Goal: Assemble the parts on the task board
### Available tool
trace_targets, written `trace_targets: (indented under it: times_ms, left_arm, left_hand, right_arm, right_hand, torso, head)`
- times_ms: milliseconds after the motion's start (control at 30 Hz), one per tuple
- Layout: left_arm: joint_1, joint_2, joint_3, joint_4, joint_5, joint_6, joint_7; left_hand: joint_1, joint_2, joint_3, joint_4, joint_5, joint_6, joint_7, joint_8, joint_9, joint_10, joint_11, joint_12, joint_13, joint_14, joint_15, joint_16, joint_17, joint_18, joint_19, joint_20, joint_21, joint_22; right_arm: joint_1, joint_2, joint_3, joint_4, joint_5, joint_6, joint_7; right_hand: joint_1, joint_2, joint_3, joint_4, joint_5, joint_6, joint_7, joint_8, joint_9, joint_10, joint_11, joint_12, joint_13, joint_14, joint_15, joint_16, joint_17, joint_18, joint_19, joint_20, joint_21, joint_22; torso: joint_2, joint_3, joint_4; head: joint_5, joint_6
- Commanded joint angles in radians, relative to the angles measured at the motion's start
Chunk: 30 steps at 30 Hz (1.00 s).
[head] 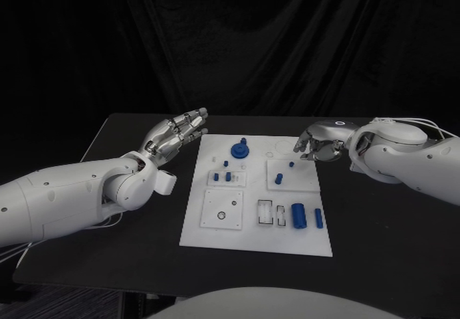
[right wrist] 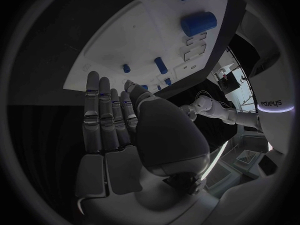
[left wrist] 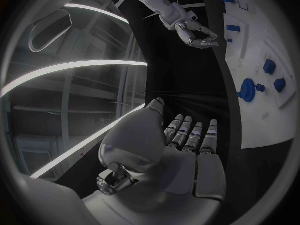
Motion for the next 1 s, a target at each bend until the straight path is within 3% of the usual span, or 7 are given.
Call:
trace_targets:
  times_ms: [33, 100, 333, 533, 633, 833, 1000]
  left_arm:
    - [-0.002, 0.010, 0.001, -0.009, 0.048, 0.029, 0.123]
    - [-0.003, 0.015, 0.001, -0.019, 0.047, 0.016, 0.116]
    - [-0.005, 0.030, 0.001, -0.044, 0.084, -0.003, 0.123]
    - [-0.004, 0.037, 0.001, -0.045, 0.110, -0.015, 0.117]
    - [-0.002, 0.053, 0.001, -0.073, 0.097, -0.043, 0.084]
    - [-0.001, 0.089, 0.001, -0.178, -0.126, -0.066, 0.039]
    - [-0.001, 0.107, 0.001, -0.215, -0.066, -0.046, 0.068]
  left_hand:
    - [0.106, 0.009, 0.044, -0.047, 0.042, -0.010, 0.000, -0.004, -0.001, -0.007, 0.017, 0.029, 0.003, 0.002, 0.003, 0.018, 0.002, 0.014, -0.007, 0.003, 0.000, -0.009]
    - [0.204, 0.015, 0.143, -0.129, 0.151, -0.036, 0.006, -0.006, -0.004, -0.023, 0.017, 0.042, 0.004, 0.002, 0.007, 0.031, 0.004, 0.011, -0.004, 0.005, 0.002, -0.008]
    - [0.175, -0.004, 0.351, -0.149, 0.143, -0.004, 0.032, -0.001, 0.000, -0.039, 0.019, 0.097, 0.005, 0.001, -0.009, 0.058, 0.005, 0.014, 0.008, -0.009, 0.010, 0.002]
    - [-0.014, -0.042, 0.201, 0.078, -0.035, 0.024, 0.047, 0.004, 0.003, -0.031, 0.030, 0.134, 0.007, 0.012, -0.005, 0.082, 0.007, 0.016, 0.021, -0.002, 0.012, 0.006]
    - [0.197, -0.061, 0.309, -0.119, 0.100, 0.035, 0.053, 0.005, 0.004, -0.034, 0.036, 0.148, 0.008, 0.021, 0.001, 0.099, 0.010, 0.018, 0.036, 0.005, 0.018, 0.014]
    - [0.243, -0.147, 0.384, -0.266, -0.012, 0.104, 0.023, 0.022, 0.010, -0.036, 0.000, 0.212, 0.013, 0.009, -0.015, 0.107, 0.009, 0.022, 0.032, -0.004, 0.019, 0.012]
    - [0.046, -0.114, 0.255, -0.017, -0.100, 0.144, 0.067, 0.032, 0.012, 0.009, 0.051, 0.269, 0.014, 0.040, 0.011, 0.141, 0.012, 0.015, 0.045, 0.013, 0.025, 0.019]
  right_arm:
    - [-0.008, -0.006, 0.001, 0.002, -0.023, -0.027, -0.019]
    - [-0.011, -0.009, 0.001, 0.003, -0.020, -0.031, -0.015]
    - [-0.024, -0.016, 0.001, 0.004, -0.010, -0.066, 0.013]
    - [-0.035, -0.014, 0.001, -0.001, 0.017, -0.075, 0.033]
    - [-0.042, -0.010, 0.001, -0.006, 0.024, -0.073, 0.038]
    - [-0.052, -0.002, 0.001, -0.014, 0.029, -0.072, 0.039]
    - [-0.061, -0.004, 0.001, -0.015, 0.048, -0.080, 0.047]
  right_hand:
    - [-0.005, -0.006, 0.009, 0.001, -0.004, 0.008, -0.004, -0.005, 0.001, 0.008, 0.000, -0.007, 0.001, 0.015, -0.001, 0.004, 0.005, -0.001, 0.009, 0.001, 0.011, 0.010]
    - [-0.006, -0.007, 0.012, 0.002, -0.007, 0.008, -0.005, -0.006, 0.001, 0.009, -0.001, -0.009, 0.001, 0.017, -0.002, 0.003, 0.008, -0.001, 0.008, 0.000, 0.016, 0.014]
    - [-0.011, -0.009, 0.020, 0.004, -0.017, 0.011, -0.004, -0.009, 0.002, 0.010, -0.001, -0.016, 0.001, 0.019, -0.001, -0.002, 0.012, -0.004, 0.002, -0.002, 0.024, 0.025]
    - [-0.026, -0.013, 0.022, 0.016, -0.036, 0.014, -0.003, -0.012, 0.002, 0.017, 0.000, -0.019, 0.003, 0.025, 0.000, -0.004, 0.019, -0.006, -0.002, -0.001, 0.031, 0.034]
    - [-0.030, -0.014, 0.022, 0.019, -0.041, 0.013, -0.002, -0.013, 0.002, 0.018, 0.000, -0.019, 0.003, 0.028, 0.000, -0.004, 0.021, -0.006, -0.001, -0.001, 0.033, 0.037]
    - [-0.034, -0.014, 0.024, 0.025, -0.057, 0.016, -0.002, -0.014, 0.003, 0.020, -0.001, -0.020, 0.003, 0.032, -0.001, -0.003, 0.026, -0.005, 0.000, 0.000, 0.036, 0.040]
    - [-0.038, -0.012, 0.026, 0.030, -0.059, 0.017, -0.001, -0.015, 0.003, 0.019, 0.000, -0.021, 0.003, 0.031, 0.000, -0.004, 0.028, -0.006, -0.001, 0.001, 0.036, 0.042]
  torso:
    - [-0.001, -0.0023, 0.0015]
    - [-0.002, -0.0019, 0.0028]
    - [-0.004, 0.0008, 0.0021]
    - [-0.010, 0.0025, -0.0012]
    - [-0.016, 0.0026, -0.0013]
    - [-0.028, 0.0030, -0.0028]
    - [-0.041, 0.0058, -0.0042]
  head:
    - [0.007, 0.014]
    - [0.004, 0.025]
    - [0.001, 0.054]
    - [0.007, 0.055]
    - [0.014, 0.058]
    - [0.017, 0.063]
    - [0.015, 0.055]
